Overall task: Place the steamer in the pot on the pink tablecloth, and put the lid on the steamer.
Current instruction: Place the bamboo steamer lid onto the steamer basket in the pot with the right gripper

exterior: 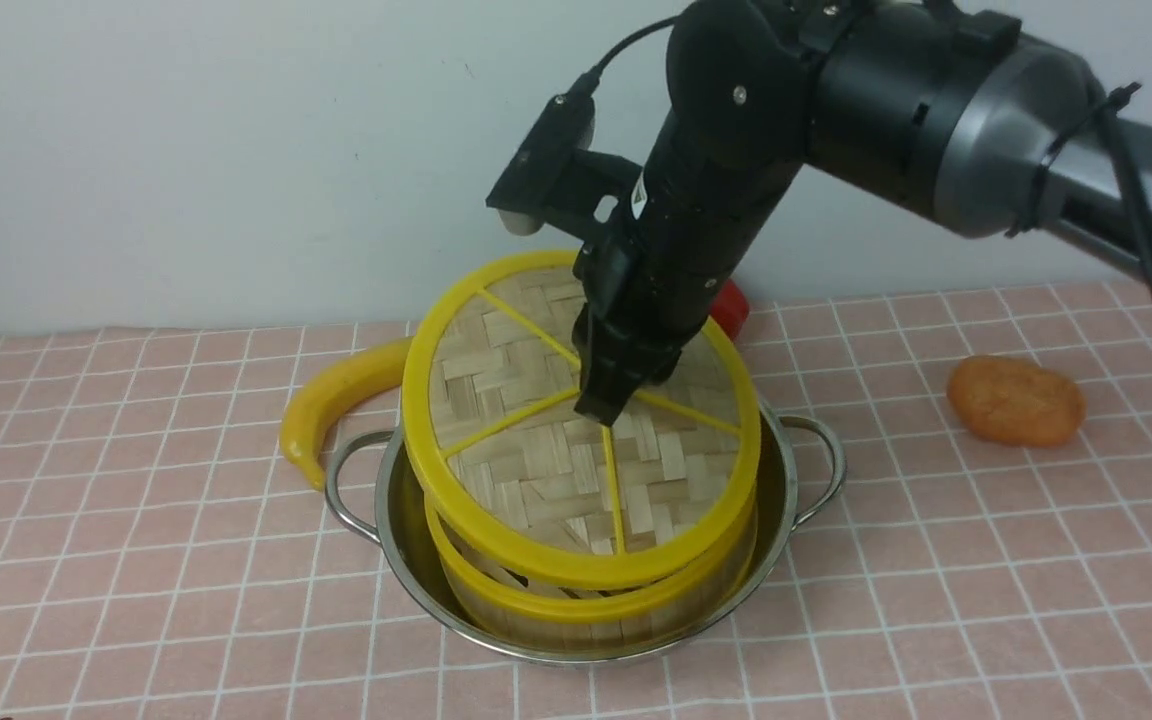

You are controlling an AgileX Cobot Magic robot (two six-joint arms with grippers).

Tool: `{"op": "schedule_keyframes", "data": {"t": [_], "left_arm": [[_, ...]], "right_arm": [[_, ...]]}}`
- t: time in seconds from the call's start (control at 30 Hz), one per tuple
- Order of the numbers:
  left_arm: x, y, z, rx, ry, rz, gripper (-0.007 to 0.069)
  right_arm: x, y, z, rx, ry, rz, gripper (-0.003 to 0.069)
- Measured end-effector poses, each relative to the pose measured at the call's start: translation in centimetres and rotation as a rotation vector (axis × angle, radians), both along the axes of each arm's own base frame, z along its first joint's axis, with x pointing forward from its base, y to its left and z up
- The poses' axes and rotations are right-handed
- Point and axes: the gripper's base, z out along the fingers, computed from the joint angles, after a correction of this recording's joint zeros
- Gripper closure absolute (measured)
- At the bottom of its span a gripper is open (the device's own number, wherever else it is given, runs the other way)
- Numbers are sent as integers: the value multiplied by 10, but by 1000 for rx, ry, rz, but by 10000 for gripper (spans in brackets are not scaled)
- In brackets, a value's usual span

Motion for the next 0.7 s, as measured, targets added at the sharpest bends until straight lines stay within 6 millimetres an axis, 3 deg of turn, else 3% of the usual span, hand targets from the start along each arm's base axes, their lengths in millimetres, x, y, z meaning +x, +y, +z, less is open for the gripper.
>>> {"op": "schedule_keyframes", "data": {"t": [0.7], "left_arm": [[0, 0, 0, 0, 0, 0, 382]], "right_arm": [[0, 0, -3, 8, 21, -38, 515]]}}
